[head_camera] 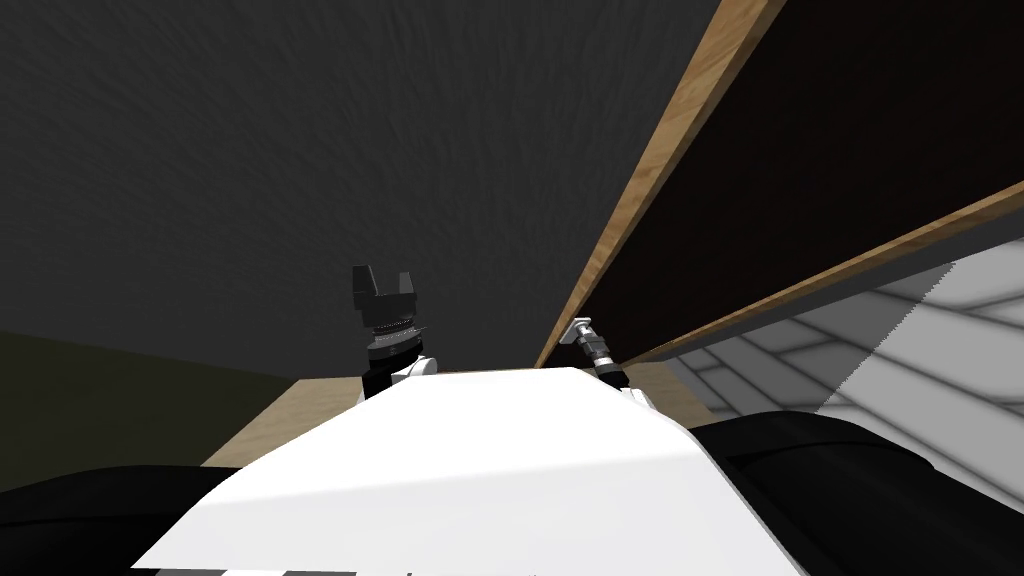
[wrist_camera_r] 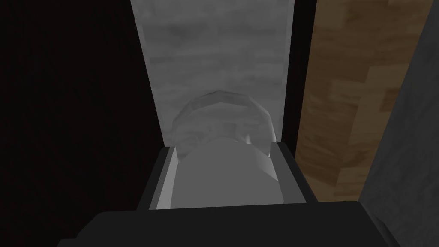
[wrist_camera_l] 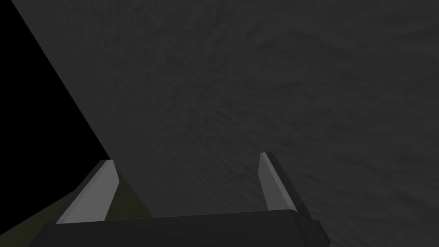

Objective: Pull the door open

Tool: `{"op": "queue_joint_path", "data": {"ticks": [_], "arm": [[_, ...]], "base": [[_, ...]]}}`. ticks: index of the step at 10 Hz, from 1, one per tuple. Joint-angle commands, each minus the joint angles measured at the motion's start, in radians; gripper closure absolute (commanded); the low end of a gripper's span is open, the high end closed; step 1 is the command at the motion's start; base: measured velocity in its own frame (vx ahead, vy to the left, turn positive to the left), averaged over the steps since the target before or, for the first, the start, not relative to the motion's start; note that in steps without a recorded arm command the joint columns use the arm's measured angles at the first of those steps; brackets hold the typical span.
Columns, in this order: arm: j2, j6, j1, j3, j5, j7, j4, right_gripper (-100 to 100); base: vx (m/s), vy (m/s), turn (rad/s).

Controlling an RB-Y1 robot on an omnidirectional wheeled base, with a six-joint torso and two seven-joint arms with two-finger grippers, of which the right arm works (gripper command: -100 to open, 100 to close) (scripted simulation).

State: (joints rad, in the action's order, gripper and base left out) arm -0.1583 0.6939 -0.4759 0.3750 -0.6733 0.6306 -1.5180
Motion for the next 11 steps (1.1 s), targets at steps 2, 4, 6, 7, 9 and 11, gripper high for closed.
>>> {"op": "queue_joint_path", "data": {"ticks": [2, 4, 6, 7, 9, 11], "arm": [[-0.004, -0.008, 0.008, -0.013, 0.046, -0.048, 0.002, 100], [-0.007, -0.014, 0.013, -0.022, 0.080, -0.083, 0.003, 100], [-0.010, -0.021, 0.021, -0.035, 0.125, -0.128, 0.005, 100], [-0.012, -0.025, 0.025, -0.042, 0.149, -0.153, 0.006, 100], [-0.017, -0.035, 0.034, -0.057, 0.204, -0.207, 0.009, 100], [-0.022, -0.045, 0.044, -0.074, 0.265, -0.264, 0.011, 100]], "base": [[-0.072, -0.020, 0.077], [-0.077, -0.015, 0.050], [-0.083, -0.024, 0.067], [-0.085, -0.025, 0.079], [-0.086, -0.027, 0.080], [-0.103, -0.040, 0.094]]}}
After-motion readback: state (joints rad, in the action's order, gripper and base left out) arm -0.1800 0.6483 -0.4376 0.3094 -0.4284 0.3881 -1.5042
